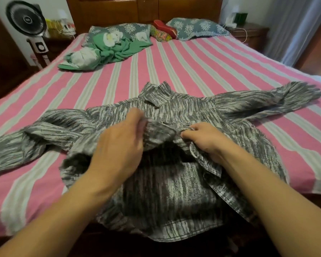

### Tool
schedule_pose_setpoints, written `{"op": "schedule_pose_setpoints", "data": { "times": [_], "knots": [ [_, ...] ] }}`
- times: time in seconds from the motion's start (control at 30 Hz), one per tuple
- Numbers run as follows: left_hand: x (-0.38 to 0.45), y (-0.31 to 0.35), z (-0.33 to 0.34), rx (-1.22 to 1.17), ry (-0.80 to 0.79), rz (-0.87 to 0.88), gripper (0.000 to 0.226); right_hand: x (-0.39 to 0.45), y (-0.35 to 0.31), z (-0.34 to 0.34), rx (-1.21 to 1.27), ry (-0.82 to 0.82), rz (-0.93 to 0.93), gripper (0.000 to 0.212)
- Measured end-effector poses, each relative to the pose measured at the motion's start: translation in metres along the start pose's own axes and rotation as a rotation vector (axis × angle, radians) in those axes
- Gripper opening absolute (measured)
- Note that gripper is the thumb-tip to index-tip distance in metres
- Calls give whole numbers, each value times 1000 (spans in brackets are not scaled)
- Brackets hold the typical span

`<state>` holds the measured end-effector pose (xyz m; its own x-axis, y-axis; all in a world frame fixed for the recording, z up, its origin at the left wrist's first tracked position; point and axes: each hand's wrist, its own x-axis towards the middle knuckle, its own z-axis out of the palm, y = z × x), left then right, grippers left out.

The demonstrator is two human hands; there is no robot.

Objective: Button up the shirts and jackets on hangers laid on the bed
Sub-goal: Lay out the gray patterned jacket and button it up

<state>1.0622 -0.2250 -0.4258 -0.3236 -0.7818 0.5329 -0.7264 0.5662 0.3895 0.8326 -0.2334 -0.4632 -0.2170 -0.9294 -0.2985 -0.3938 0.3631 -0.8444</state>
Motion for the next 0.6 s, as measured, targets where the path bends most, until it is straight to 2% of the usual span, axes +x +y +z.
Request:
{"op": "schedule_pose_setpoints", "data": {
  "times": [0.03, 0.1, 0.17, 0.23, 0.3, 0.37, 0.43, 0.47, 0.6],
  "knots": [
    [0, 11, -12, 54, -25, 145, 14, 0, 0, 0, 18, 15, -16, 16],
    [-19, 26, -6, 181, -292, 329, 10, -2, -2, 0, 50, 0, -36, 16],
    [-57, 26, 21, 255, -592, 337, 16, -7, -3, 0, -27, -30, -64, 21],
    [-86, 24, 35, 240, -753, 262, 33, -14, -3, 2, -161, -68, -100, 24],
    [-89, 19, 29, 4, -737, 104, 40, -17, 0, 5, -233, -101, -105, 25],
    [-84, 16, 19, -199, -619, -33, 31, -18, 2, 9, -270, -123, -89, 29],
    [-74, 16, 16, -124, -403, -66, 22, -20, 0, 11, -280, -160, -62, 24],
    [-67, 17, 19, -64, -351, -82, 22, -21, -2, 12, -277, -176, -46, 21],
    [-47, 29, 48, 189, -458, -202, 44, -19, -2, 15, -213, -164, -24, 21]
  ]
}}
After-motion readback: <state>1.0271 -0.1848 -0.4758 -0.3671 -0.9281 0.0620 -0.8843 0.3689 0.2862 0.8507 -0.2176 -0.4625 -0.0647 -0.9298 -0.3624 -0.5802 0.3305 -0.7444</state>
